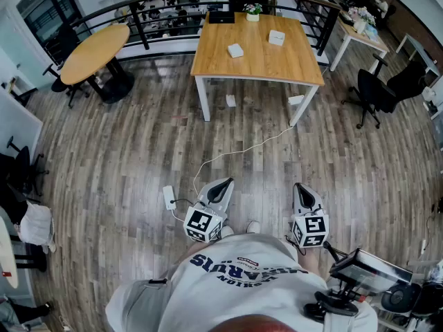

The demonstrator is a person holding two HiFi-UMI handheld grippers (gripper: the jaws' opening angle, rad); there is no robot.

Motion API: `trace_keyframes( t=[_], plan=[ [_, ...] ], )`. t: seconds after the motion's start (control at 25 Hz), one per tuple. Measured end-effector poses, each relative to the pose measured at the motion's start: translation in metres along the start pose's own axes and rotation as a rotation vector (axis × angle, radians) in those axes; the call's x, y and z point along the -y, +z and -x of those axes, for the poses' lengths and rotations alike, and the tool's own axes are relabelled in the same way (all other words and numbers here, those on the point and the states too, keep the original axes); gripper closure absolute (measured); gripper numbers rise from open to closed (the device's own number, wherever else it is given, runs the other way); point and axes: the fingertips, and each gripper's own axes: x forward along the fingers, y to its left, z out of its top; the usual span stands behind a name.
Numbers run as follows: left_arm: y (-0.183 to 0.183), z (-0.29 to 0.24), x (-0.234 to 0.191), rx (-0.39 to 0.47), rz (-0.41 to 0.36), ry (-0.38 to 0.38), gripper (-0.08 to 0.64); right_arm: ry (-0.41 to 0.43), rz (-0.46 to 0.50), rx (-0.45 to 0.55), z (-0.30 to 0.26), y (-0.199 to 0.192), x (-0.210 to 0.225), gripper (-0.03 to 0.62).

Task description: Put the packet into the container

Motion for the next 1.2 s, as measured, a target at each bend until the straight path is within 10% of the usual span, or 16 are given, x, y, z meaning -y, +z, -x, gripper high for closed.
trace_keyframes(
  t=[0.52, 0.8, 1.2],
  plan=[
    [0.027, -0.051, 0.057, 0.031, -0.024, 0.009, 0.56, 0.125, 0.007, 0.074, -0.012, 0.007, 0.053, 0.584],
    [0.023, -0.065, 0.068, 0.054, 0.038, 0.152, 0.56, 0.173, 0.086, 0.06, -0.037, -0.021, 0.087, 0.583],
    [0.01, -0.106, 0.079, -0.059, -0.012, 0.113, 0.56, 0.166, -0.045, -0.049, -0.057, -0.064, 0.128, 0.583]
  ],
)
